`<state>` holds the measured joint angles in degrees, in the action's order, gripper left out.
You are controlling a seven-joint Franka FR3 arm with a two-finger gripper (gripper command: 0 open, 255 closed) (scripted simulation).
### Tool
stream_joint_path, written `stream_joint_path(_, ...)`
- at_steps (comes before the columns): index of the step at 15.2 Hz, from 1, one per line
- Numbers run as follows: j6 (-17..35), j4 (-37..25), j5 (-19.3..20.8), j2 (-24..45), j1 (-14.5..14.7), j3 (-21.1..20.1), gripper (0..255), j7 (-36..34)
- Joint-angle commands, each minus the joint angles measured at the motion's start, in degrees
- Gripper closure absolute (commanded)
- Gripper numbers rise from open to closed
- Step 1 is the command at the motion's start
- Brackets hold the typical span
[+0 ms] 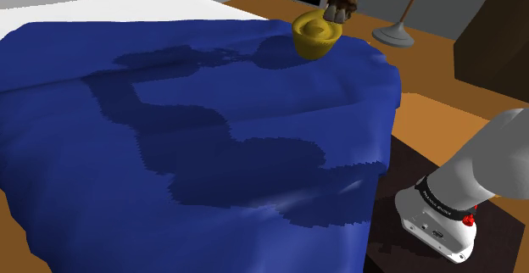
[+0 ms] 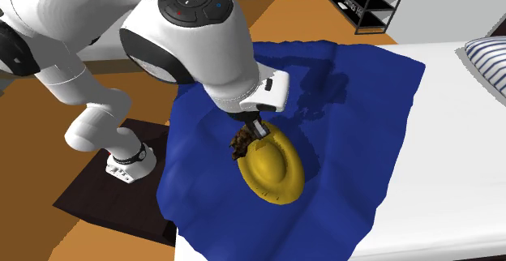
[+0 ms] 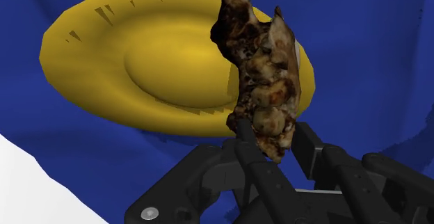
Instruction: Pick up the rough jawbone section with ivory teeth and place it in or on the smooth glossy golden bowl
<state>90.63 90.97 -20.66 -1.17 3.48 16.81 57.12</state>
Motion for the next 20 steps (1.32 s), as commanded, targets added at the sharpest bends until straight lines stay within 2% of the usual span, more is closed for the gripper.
stream_joint_path(1,-1.8,-2.3,-0.1,0.5,-0.1,0.1,255,-0.4)
stream_joint_path(3,-2.6,-3.4,-0.2,0.8,-0.2,0.2,255,-0.6)
stream_joint_path(6,-7.1,-16.1,-3.1,9.6,-1.2,0.9,255,-0.9)
stream_joint_path(8,-11.2,-26.9,-5.5,16.6,-2.9,1.1,255,-1.7)
stream_joint_path(20,-0.2,-11.0,-3.6,11.9,-0.9,0.7,255,1.4)
